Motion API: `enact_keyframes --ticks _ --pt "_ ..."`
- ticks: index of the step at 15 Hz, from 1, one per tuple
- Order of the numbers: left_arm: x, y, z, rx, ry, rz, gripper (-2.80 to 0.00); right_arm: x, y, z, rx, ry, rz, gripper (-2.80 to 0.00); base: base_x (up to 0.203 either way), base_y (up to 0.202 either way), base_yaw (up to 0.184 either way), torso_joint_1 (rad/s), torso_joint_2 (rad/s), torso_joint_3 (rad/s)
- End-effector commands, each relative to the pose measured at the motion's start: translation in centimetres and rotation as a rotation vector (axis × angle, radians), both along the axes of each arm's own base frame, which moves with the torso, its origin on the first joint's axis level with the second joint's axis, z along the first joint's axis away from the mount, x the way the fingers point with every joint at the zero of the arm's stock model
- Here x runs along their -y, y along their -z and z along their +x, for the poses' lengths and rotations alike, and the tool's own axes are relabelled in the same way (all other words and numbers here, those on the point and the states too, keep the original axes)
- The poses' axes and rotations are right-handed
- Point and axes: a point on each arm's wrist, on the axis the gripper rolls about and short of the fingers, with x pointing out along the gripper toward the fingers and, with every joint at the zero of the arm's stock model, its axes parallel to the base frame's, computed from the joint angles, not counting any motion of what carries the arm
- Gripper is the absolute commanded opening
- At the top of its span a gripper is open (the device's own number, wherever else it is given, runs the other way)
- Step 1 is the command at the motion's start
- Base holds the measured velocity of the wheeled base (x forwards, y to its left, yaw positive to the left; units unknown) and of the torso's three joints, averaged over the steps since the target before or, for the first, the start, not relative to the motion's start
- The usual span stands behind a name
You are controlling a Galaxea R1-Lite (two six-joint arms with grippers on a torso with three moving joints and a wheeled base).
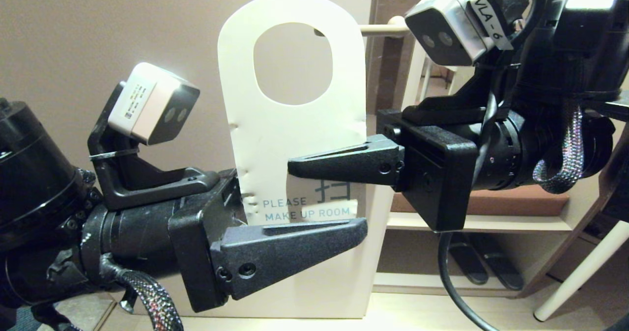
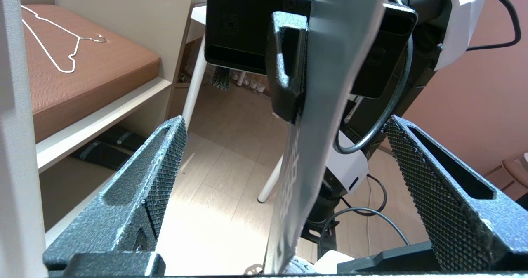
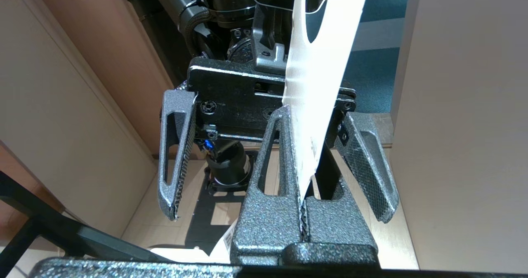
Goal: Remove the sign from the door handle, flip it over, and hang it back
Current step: Hand it to the other hand
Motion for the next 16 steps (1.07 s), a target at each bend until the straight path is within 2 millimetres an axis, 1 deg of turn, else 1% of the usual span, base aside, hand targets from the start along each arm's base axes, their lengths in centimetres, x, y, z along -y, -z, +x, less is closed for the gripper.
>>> enact_keyframes --ticks 1,10,11,16 --pt "-0.05 -0.11 -0.07 0.003 0.003 -0.005 0.0 -0.03 -0.01 -0.02 0.0 -0.006 0.002 -2.8 0.0 0.0 0.0 0.0 0.0 0.0" --pt "-0.08 0.19 -0.11 -0.003 0.004 0.002 0.0 -0.04 -0.32 0.0 0.021 -0.005 0.02 -2.8 0.0 0.0 0.0 0.0 0.0 0.0" --pt "-0.09 0.23 -0.12 -0.004 0.004 0.004 -2.8 0.0 -0.28 -0.04 0.02 -0.005 0.019 -2.8 0.0 0.0 0.0 0.0 0.0 0.0" --pt "0.04 0.09 -0.42 -0.004 0.018 -0.002 -2.8 -0.03 -0.23 -0.07 0.021 -0.007 0.018 -2.8 0.0 0.0 0.0 0.0 0.0 0.0"
